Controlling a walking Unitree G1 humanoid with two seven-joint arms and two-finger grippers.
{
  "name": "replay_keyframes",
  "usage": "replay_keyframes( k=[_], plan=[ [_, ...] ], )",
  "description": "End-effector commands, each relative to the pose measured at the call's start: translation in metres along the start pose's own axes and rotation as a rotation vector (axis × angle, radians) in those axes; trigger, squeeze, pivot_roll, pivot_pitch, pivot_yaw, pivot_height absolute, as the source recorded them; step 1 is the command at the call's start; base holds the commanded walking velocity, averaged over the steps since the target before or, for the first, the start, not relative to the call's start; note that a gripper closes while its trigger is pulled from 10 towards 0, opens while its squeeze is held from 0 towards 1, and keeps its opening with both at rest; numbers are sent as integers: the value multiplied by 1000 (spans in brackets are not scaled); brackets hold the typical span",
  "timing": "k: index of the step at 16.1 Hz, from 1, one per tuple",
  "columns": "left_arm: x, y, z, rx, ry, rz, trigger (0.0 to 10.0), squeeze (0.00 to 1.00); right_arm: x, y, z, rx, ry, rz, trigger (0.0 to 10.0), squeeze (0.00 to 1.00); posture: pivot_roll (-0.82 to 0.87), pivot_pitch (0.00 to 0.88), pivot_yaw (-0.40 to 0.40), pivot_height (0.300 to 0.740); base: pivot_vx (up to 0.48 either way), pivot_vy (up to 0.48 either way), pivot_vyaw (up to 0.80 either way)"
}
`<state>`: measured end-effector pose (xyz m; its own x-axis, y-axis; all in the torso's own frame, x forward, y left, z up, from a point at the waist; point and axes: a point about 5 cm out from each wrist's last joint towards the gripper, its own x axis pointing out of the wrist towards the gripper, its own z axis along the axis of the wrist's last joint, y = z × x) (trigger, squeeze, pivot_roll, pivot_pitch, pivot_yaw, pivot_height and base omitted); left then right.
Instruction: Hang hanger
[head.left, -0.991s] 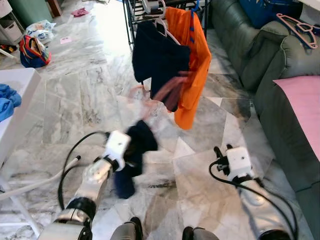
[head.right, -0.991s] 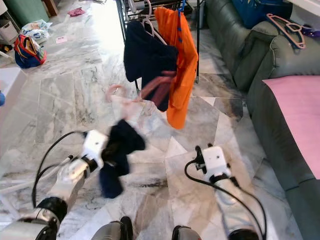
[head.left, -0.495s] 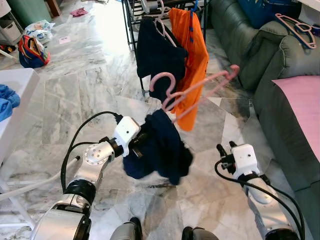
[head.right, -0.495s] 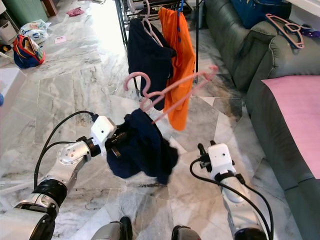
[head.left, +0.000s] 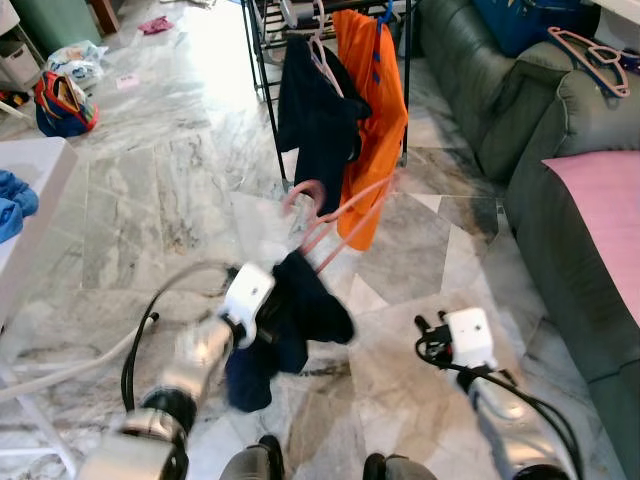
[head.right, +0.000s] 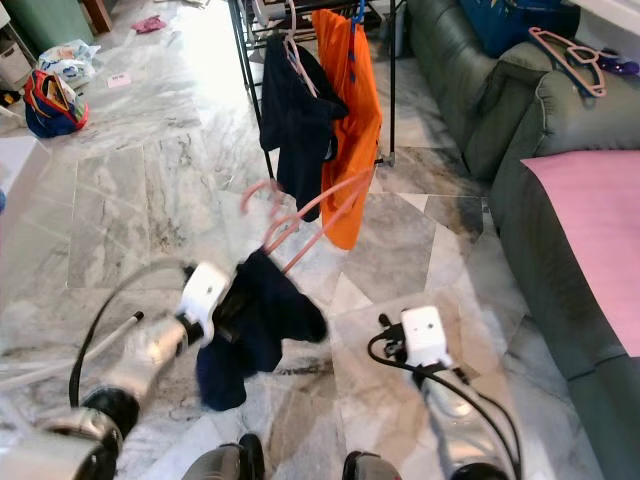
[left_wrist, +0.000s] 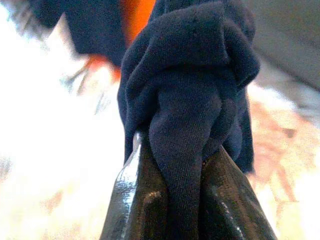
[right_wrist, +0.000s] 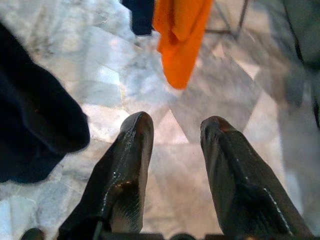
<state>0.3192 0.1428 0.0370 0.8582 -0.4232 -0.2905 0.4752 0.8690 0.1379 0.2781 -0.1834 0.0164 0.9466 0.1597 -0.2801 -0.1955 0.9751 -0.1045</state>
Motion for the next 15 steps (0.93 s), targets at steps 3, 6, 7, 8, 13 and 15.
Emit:
replay_keyframes(
  k=[3,6,7,8,13,15],
  plan=[
    [-10,-4,-31,-110,121,155,2118,0,-5,3,-23,74,94,-91,10000,0,-71,131,-18,740,0,0,0],
    [-21,-6,-54,-134,232,288,2000,0,-11,9,-50,226,235,-181,10000,0,-28,108,-34,740,0,0,0],
    [-26,-7,-62,-130,279,319,3843,0,-12,14,-55,213,275,-176,10000,0,-20,96,-36,740,0,0,0],
    [-29,-8,-68,-127,314,338,6510,0,-13,17,-59,198,301,-167,10000,0,-18,88,-37,740,0,0,0],
    [-51,-13,-98,-122,476,343,10000,0,-26,21,-79,165,423,-155,10000,0,-16,44,-23,740,0,0,0],
    [-57,-10,-104,-99,517,353,10000,0,-36,14,-90,150,479,-188,10000,0,-11,35,-18,740,0,0,0]
  ],
)
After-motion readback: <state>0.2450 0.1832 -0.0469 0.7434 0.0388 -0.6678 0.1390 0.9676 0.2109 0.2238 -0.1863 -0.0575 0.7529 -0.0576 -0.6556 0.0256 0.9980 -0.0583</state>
